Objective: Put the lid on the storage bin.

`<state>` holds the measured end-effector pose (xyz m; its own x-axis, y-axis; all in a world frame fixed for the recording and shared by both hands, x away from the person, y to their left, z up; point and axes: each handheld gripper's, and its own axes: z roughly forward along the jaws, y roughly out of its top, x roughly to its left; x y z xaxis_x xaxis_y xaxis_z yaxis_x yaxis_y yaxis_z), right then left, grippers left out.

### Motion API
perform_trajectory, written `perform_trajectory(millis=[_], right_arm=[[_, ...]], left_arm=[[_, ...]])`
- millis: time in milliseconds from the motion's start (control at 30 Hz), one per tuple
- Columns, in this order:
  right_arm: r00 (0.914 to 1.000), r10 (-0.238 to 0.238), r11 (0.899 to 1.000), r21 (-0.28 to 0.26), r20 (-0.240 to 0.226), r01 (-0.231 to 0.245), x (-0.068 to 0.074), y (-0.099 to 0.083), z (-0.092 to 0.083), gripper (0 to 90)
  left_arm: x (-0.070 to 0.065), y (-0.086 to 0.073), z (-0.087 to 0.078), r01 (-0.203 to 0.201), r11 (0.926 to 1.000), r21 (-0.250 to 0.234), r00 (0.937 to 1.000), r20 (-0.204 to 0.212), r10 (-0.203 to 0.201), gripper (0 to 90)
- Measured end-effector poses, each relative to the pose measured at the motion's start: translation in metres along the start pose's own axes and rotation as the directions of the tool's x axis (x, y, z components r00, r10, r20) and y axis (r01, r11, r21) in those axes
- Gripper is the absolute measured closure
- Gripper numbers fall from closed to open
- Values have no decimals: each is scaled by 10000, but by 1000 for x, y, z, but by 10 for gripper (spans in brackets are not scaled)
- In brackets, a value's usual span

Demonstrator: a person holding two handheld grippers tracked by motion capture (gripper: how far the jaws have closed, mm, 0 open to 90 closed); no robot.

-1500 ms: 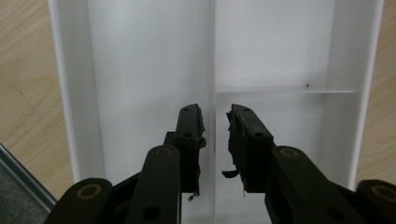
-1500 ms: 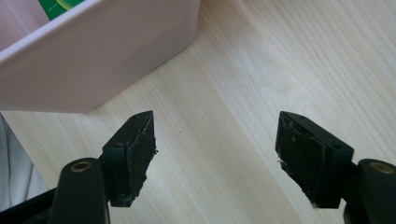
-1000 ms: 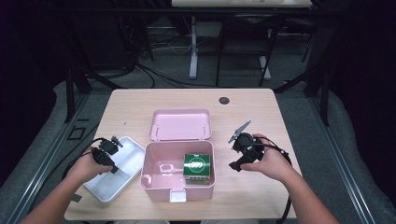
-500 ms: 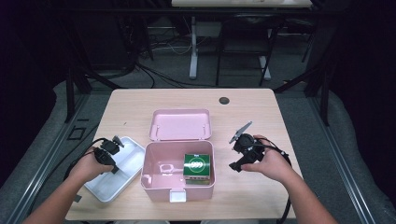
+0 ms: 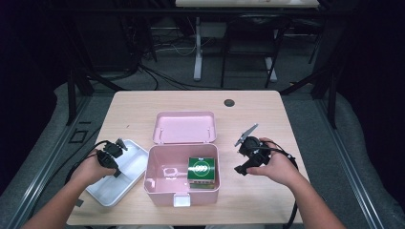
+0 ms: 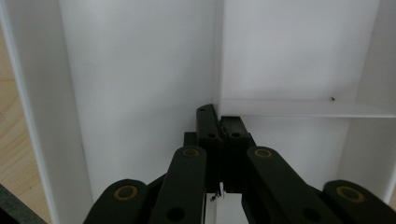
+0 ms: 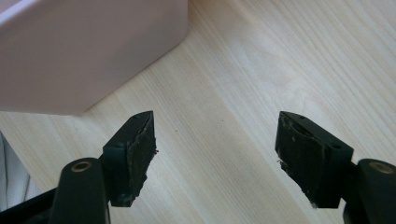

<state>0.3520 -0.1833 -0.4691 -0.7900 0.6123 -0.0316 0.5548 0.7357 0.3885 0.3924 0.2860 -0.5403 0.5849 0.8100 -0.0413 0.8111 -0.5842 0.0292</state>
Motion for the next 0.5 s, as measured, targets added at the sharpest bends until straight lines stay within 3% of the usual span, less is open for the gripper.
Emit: perform_trajectory(millis=[233,500], right_arm=[[10000,3,10000,-16,15,-3,-1,0,0,284],[10000,43,10000,-35,8,-43,0,-1,-2,284]], left_arm=[[3,-4,-11,5,10000,-58,10000,56,-5,891],[7,-12,-34,49,9990,-439,10000,31,-48,891]])
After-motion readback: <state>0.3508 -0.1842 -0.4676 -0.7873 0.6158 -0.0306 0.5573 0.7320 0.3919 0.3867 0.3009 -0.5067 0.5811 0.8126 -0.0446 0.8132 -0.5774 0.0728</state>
